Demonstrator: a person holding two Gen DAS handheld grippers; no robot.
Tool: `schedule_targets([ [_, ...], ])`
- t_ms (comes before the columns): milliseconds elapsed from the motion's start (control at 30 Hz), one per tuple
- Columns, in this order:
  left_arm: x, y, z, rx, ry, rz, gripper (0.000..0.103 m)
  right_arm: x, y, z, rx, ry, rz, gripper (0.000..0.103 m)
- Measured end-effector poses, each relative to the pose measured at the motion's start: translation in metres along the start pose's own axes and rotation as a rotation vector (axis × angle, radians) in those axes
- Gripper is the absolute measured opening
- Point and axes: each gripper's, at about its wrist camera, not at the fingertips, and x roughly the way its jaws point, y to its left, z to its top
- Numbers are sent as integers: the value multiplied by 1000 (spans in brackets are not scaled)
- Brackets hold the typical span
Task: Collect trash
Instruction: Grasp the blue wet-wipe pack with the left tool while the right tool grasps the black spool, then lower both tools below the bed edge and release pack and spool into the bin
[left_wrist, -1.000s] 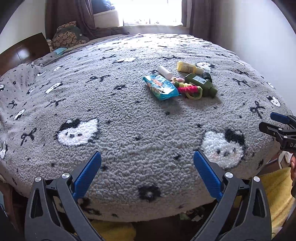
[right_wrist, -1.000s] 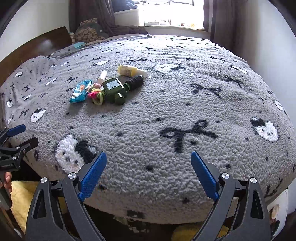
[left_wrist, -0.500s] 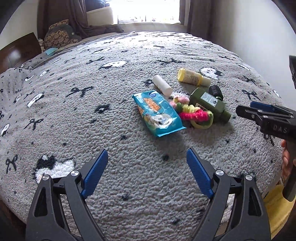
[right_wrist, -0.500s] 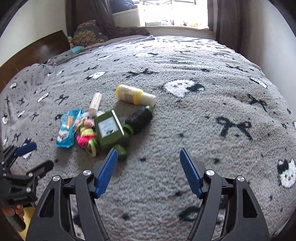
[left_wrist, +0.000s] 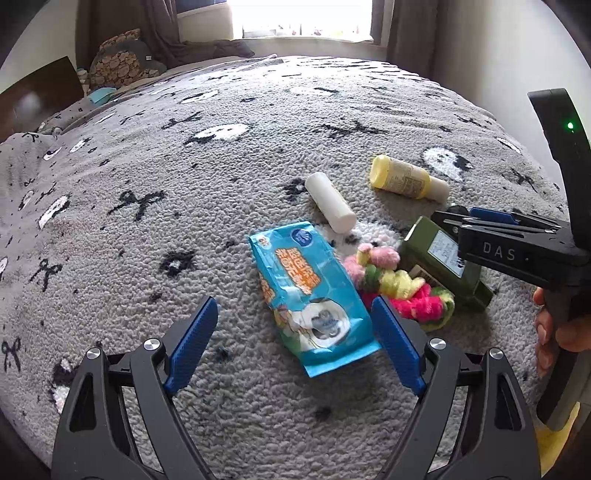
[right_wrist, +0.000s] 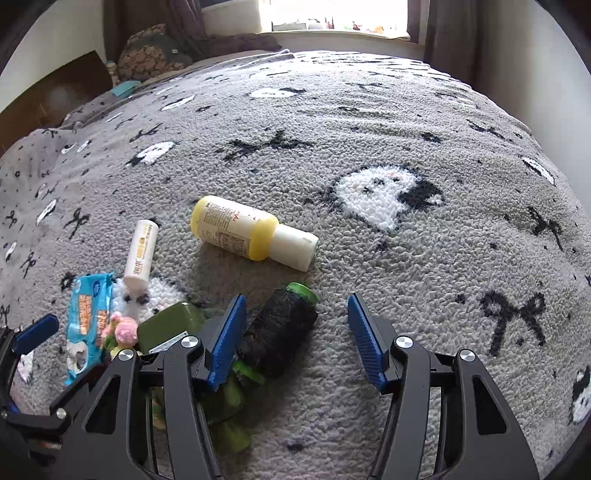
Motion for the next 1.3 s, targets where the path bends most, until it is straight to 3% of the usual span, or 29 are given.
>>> schedule_targets([
  [133,11,15,5,-16,17,35,66,2,-5,2,0,-6,2,52],
  [267,24,24,13,-44,31,21,66,10,1,4,-22,4,-4,46],
  [400,31,19,25,-15,27,17,66,6,2,3,-24,-17,1,33],
  [467,35,17,30,1,31,10,60,2,0,1,-30,-22,11,32],
  [533,38,15,33,16,40,0,44,-2,-3,-1,-37,-29,8,31],
  [700,32,12,32,30,33,-2,41,-23,-17,-1,-38,-59,-28,29],
  [900,4,9,20,36,12,-10,35,-57,-34,-13,-51,-96,-48,29],
  [1300,-104,-23,-16,66,-124,-40,33,-156,-39,-71,-108,-220,2,29],
])
